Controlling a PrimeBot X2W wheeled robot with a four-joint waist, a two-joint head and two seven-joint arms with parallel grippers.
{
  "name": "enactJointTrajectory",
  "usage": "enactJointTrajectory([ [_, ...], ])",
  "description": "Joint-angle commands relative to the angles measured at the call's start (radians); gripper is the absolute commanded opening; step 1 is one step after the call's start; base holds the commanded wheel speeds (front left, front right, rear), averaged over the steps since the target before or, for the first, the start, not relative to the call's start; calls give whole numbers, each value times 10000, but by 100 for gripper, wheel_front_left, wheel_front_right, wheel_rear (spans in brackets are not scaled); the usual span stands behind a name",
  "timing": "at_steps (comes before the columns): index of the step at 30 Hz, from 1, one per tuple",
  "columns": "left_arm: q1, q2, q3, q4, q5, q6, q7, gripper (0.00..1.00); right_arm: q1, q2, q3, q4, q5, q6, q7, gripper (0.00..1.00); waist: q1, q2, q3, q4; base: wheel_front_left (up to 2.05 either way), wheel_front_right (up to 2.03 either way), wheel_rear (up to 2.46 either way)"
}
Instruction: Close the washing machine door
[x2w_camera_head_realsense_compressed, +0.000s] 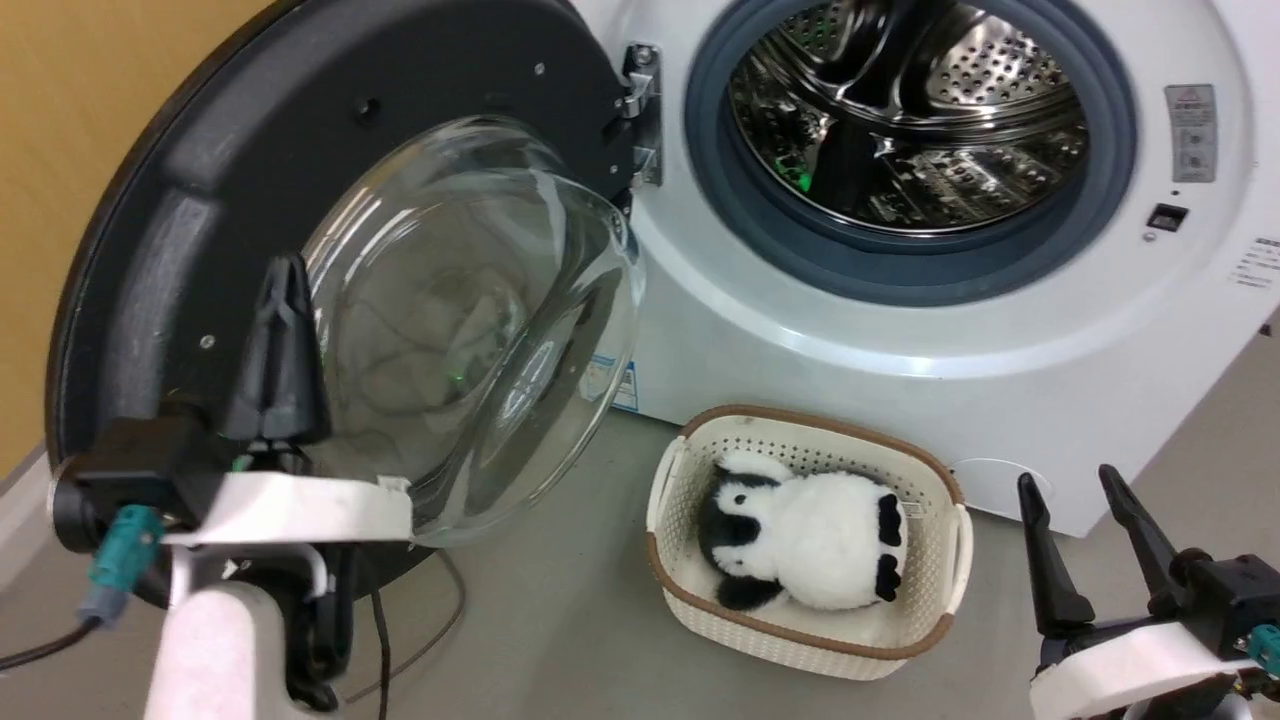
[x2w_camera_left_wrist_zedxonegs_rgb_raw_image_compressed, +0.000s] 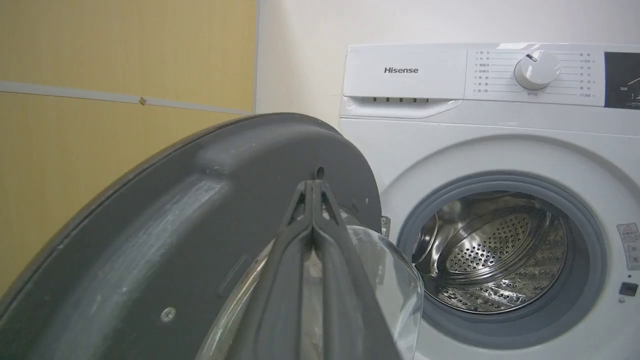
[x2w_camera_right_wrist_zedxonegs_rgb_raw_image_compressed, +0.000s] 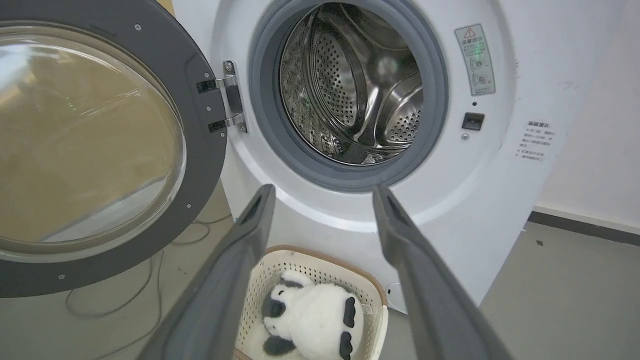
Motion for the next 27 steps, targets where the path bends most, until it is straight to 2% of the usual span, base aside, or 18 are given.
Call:
enactJointTrajectory([
  [1,-326,7,165,-122,-157,-84,-106,0,-111,19,-58,-66,67,3,-107,100,0,0,61,181,0,0,0],
  [8,-1115,24,1100,-249,-757,-379,-273,0,-151,22,-229,-67,148,4,-274,100,0,0,182,730,0,0,0],
  [14,-1599,287,1808,-114,-1465,-490,-399,0,-250,24,-252,-40,203,4,-400,100,0,0,307,1023,0,0,0],
  [26,-2140,940,3048,1169,-4785,-628,-341,0,-394,29,-404,-61,370,5,-650,100,0,0,627,1583,0,0,0],
  [27,-2140,940,3048,1169,-4785,-628,-341,0,-394,29,-404,-61,370,5,-650,100,0,0,627,1583,0,0,0],
])
